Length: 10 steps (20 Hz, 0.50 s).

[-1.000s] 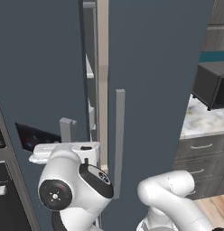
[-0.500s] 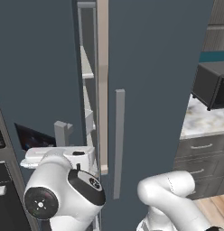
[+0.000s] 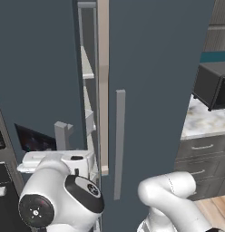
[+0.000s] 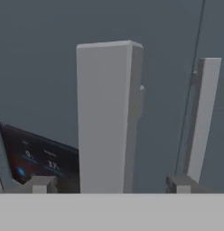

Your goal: Open the freezer door, pick up the ice cube tray from the freezer, and place it on the dining counter.

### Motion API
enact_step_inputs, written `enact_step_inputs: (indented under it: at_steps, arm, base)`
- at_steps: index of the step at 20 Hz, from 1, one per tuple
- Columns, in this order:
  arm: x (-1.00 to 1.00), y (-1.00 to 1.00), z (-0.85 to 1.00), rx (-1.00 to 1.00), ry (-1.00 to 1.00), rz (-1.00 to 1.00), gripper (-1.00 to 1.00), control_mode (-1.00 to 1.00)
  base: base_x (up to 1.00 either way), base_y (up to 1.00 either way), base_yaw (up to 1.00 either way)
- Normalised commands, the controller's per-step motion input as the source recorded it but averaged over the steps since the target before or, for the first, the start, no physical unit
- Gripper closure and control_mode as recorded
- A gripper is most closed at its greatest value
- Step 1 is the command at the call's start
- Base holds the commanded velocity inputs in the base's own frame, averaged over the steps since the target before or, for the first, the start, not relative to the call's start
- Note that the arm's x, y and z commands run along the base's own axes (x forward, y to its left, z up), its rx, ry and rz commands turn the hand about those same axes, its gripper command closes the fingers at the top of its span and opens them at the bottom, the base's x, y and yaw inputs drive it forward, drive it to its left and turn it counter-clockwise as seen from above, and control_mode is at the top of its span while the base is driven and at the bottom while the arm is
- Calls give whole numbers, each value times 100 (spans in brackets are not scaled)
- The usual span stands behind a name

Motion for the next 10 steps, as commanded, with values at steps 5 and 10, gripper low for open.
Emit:
enact_step_inputs:
  at_steps: [5, 10]
  arm:
    - [-66, -28, 13, 0, -2, 0, -100, -100]
    - [-60, -66, 17, 0, 0, 0, -100, -100]
  base:
    - [0, 0, 0]
    - [0, 0, 0]
